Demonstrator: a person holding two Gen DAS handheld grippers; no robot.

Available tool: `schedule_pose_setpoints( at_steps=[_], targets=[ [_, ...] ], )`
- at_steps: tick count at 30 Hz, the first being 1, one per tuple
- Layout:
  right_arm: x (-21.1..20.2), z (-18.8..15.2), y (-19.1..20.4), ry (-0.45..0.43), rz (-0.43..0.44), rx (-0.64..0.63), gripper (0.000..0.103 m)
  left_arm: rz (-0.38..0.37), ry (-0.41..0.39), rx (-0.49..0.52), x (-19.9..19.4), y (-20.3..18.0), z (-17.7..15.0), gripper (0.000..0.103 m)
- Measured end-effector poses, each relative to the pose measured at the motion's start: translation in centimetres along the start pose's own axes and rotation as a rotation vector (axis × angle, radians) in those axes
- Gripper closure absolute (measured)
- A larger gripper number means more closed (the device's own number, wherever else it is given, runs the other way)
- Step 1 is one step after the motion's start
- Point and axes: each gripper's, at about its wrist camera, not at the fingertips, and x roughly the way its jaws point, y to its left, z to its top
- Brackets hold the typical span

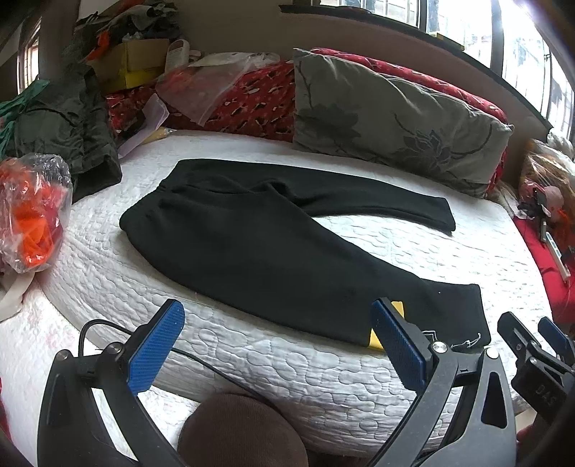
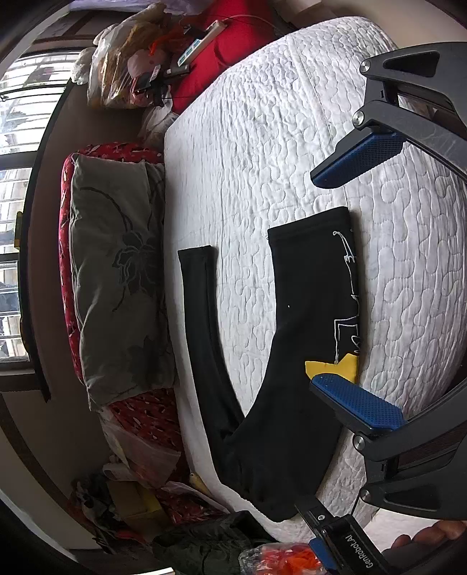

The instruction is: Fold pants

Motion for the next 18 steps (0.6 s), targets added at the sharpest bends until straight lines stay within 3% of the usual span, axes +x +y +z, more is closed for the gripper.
schedule_pose_setpoints(
  at_steps=[18],
  targets=[
    [-0.15,-0.09,0.06,0.007,-0.002,0.003,0.000,-0.010,0.021,0.012,0.10,-0.73,-0.12,0.000]
  ],
)
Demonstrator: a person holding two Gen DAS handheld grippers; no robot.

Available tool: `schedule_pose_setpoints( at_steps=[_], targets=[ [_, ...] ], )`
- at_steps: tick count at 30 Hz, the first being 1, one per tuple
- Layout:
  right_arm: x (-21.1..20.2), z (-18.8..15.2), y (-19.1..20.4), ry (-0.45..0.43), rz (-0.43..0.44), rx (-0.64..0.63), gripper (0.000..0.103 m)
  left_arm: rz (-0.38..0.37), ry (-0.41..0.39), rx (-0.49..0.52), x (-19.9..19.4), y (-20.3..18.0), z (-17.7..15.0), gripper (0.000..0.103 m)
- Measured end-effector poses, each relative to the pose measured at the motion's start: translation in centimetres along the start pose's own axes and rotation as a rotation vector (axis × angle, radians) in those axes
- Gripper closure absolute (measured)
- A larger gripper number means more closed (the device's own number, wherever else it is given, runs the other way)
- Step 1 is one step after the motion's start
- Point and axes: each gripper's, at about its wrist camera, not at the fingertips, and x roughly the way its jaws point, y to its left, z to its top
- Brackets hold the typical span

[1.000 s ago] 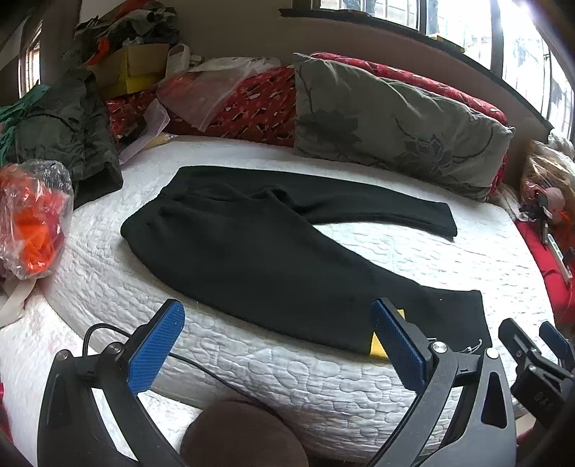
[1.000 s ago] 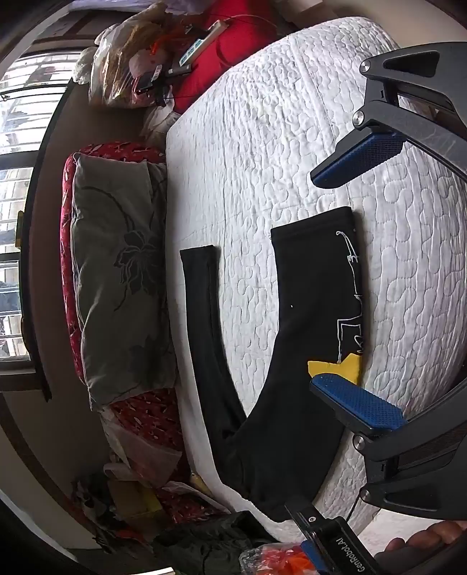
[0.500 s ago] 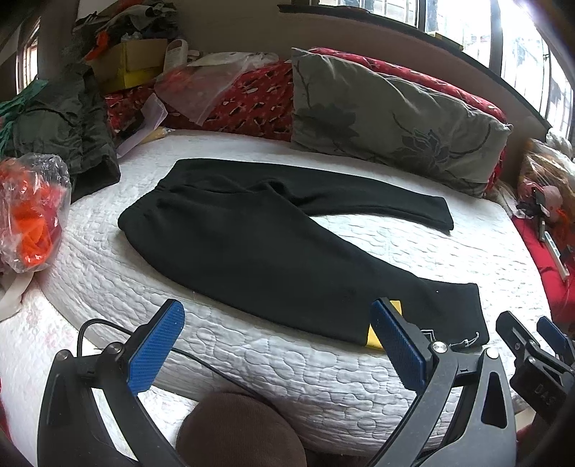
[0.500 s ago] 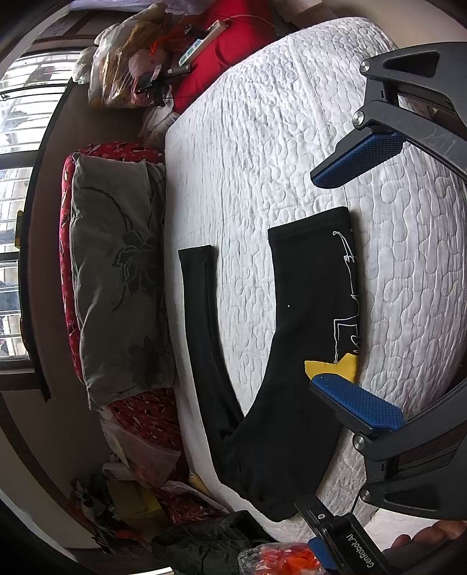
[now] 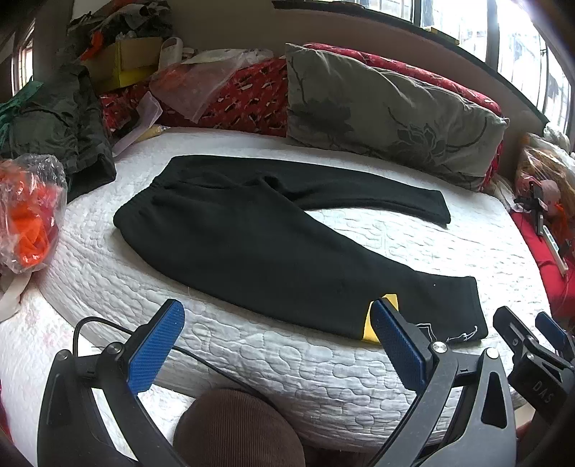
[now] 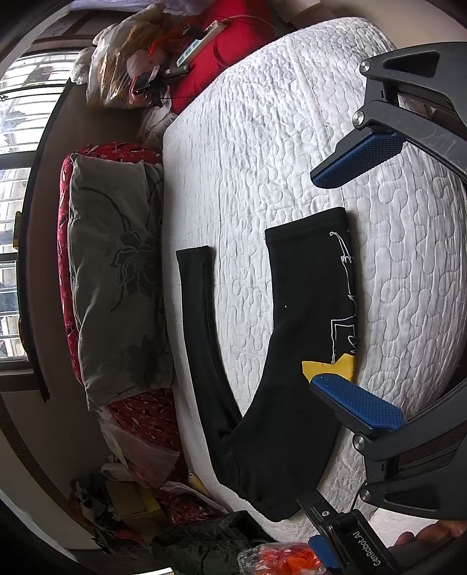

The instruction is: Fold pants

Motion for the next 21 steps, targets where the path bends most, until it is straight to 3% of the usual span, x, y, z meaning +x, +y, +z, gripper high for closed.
schedule_pose_setpoints(
  at_steps=[21],
  targets=[
    [0.10,-0.01,-0.05,0.011,-0.002,0.003,0.000,-0.005,0.009,-0.001,0.30,-0.04,-0.33,0.000]
  ],
)
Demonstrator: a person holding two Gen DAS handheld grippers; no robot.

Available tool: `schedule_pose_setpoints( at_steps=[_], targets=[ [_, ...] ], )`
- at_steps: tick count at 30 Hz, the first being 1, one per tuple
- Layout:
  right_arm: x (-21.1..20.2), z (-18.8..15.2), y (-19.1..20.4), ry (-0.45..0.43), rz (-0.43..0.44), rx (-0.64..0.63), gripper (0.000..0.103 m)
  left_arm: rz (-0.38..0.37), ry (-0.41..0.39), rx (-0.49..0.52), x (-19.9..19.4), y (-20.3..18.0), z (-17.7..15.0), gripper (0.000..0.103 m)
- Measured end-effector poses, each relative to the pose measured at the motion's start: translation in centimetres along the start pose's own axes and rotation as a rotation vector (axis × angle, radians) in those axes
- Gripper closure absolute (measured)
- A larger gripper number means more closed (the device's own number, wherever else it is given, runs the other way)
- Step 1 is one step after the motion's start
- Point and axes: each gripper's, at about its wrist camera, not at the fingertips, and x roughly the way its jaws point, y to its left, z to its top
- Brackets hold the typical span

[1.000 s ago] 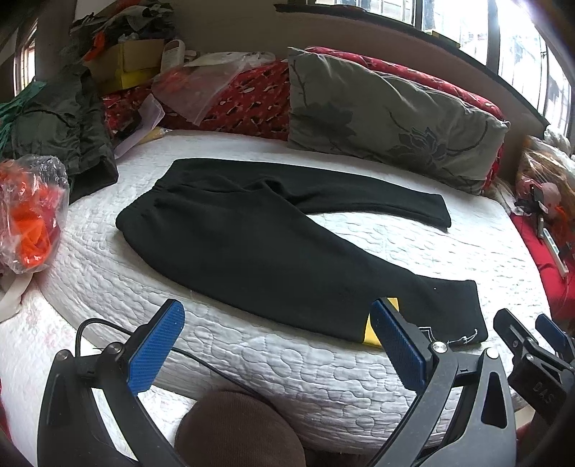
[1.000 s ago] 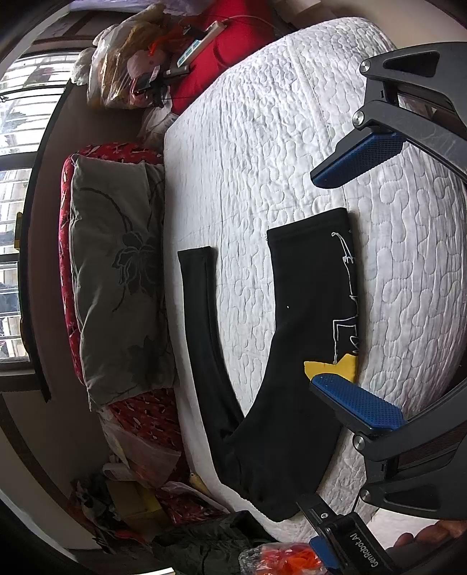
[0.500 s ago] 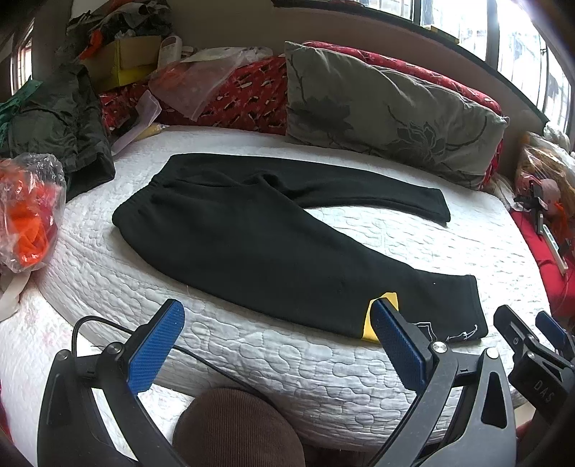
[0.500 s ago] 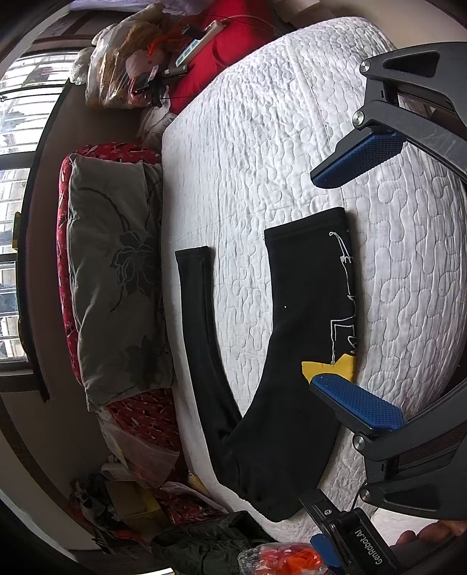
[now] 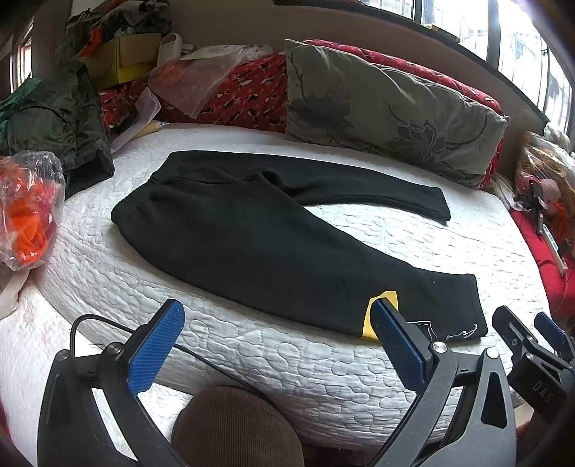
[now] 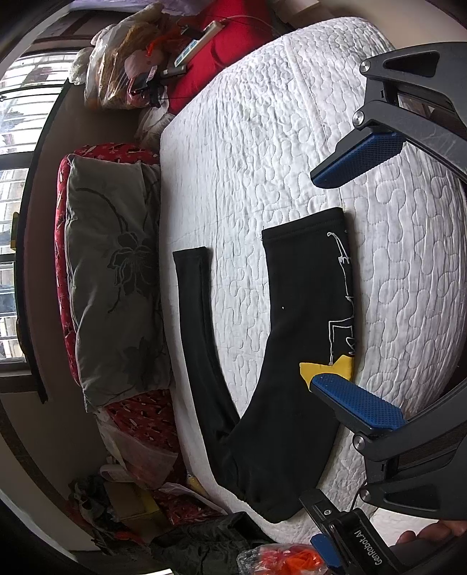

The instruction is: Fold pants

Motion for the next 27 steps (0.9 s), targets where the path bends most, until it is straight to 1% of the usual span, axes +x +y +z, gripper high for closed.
schedule_pose_setpoints(
  at_steps=[10,19,24,27],
  targets=[
    [0.1,0.0,0.0,0.007,-0.002,-0.002,0.000,-0.002,0.006,-0.003,0.1,-0.1,0.0,0.000],
    [0.6,-0.1,0.2,0.020,-0.005,-0.008,0.000,-0.005,0.026,-0.009,0.7,0.1,0.3,0.000],
    [1.0,0.3,0.0,0.032,0.002,-0.002,0.000,0.000,0.087,-0.014,2.1,1.1,2.1,0.000],
    [1.6,1.5,-0.9,0.032,-0.003,0.018,0.000,-0.030,0.161,-0.021,3.6,2.6,4.3,0.000]
  ],
)
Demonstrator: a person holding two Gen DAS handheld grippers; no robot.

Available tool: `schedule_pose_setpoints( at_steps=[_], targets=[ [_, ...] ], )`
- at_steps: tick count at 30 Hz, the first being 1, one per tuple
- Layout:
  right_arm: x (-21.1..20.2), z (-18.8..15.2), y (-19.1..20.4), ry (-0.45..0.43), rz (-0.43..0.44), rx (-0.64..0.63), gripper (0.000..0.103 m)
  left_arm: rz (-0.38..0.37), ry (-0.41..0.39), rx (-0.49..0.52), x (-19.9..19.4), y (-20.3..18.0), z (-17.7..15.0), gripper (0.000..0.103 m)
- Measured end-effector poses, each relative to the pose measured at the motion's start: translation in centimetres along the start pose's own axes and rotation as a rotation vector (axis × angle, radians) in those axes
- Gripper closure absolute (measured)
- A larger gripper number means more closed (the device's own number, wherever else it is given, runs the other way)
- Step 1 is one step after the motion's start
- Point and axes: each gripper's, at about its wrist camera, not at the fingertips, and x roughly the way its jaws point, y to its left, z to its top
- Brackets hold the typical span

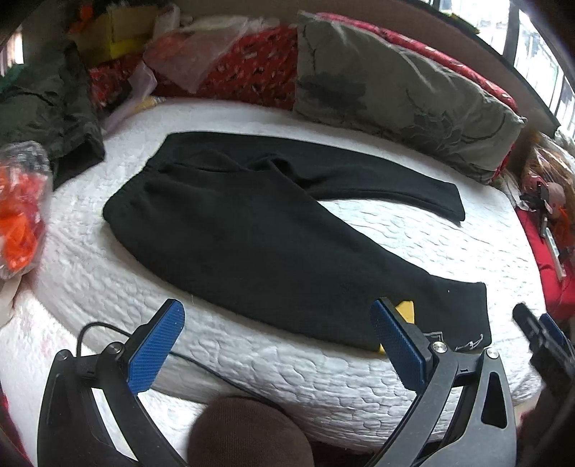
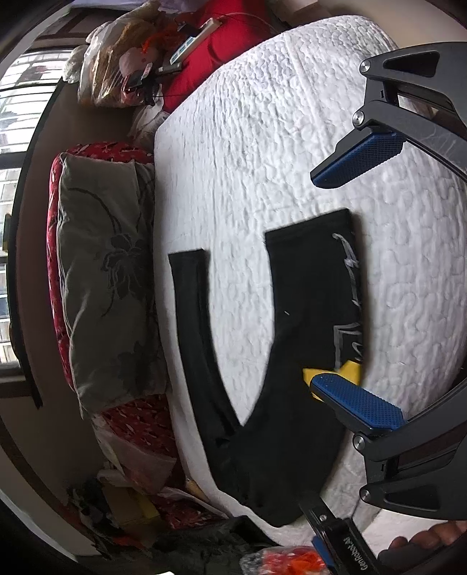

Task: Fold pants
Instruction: 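Lower both tools onto the pants legs and close on the hems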

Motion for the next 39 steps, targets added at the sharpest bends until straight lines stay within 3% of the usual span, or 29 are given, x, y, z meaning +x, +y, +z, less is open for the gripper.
schedule_pose_setpoints(
  at_steps=[7,12,17,24,33,36,38,39],
  targets=[
    [4.2,6.9,-3.6,0.035,-0.023,0.049,0.000,-0.048,0.140,-0.095,2.7,6.0,8.6,0.000],
    [9.4,12.0,-4.7,0.110,-0.031,0.061,0.000,0.017,0.156,-0.150,4.8,10.7,14.3,0.000],
    [15.7,15.4,-4.3,0.193,-0.053,0.044,0.000,0.020,0.236,-0.289,9.4,16.7,18.9,0.000],
    [22.5,17.5,-5.0,0.270,-0.027,0.118,0.000,-0.034,0.354,-0.423,16.0,19.9,20.7,0.000],
    [27.9,18.6,-4.4,0.345,0.029,0.118,0.001,-0.030,0.410,-0.351,20.9,18.9,22.0,0.000],
    [29.1,18.6,-3.4,0.371,0.058,0.090,0.014,-0.043,0.429,-0.310,21.9,18.2,22.2,0.014],
    [29.1,18.6,-2.4,0.356,0.049,0.034,0.032,-0.031,0.442,-0.288,22.4,17.9,22.2,0.046],
    [28.9,18.5,-1.9,0.347,0.056,0.011,0.040,-0.022,0.443,-0.283,22.5,17.8,22.3,0.053]
  ],
)
